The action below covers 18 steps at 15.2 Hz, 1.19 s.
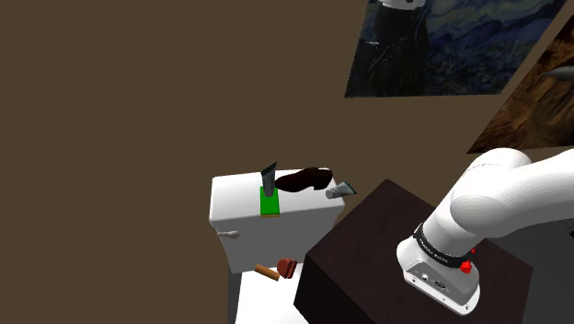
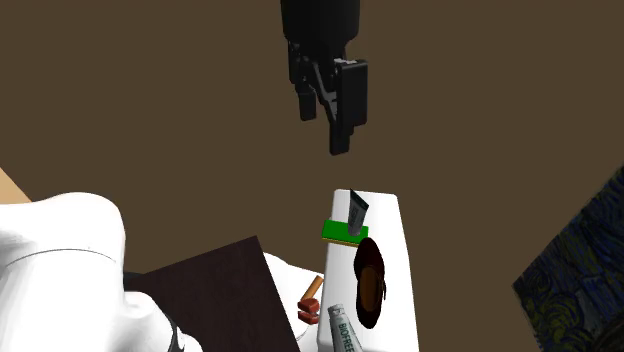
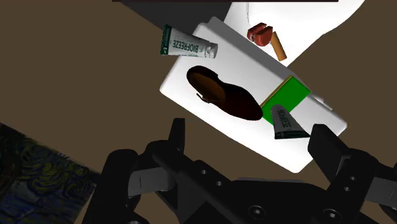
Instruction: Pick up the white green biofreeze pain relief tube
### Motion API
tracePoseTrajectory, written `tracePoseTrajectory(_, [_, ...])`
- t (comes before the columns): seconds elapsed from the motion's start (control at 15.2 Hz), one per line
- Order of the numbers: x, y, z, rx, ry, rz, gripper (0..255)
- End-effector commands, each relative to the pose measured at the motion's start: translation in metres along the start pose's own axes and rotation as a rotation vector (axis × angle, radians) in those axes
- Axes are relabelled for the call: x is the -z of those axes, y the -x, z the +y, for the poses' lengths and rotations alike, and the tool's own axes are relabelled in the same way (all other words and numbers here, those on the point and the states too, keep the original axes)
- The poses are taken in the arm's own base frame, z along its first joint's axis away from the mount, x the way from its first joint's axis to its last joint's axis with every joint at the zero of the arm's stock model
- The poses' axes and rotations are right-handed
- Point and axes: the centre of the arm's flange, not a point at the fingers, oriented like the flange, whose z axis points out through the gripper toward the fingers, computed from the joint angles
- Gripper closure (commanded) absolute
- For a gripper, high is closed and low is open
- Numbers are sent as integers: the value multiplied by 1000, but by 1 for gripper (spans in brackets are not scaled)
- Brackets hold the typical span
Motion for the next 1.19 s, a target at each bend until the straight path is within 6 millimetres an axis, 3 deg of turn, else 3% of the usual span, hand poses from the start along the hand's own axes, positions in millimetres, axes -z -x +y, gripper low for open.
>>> tracePoseTrajectory(0.0, [0, 0, 0, 0, 0, 0, 0])
tracePoseTrajectory(0.53, [-80, -72, -3, 366, -16, -22, 0])
tracePoseTrajectory(1.12, [-172, -143, -38, 777, -34, -47, 0])
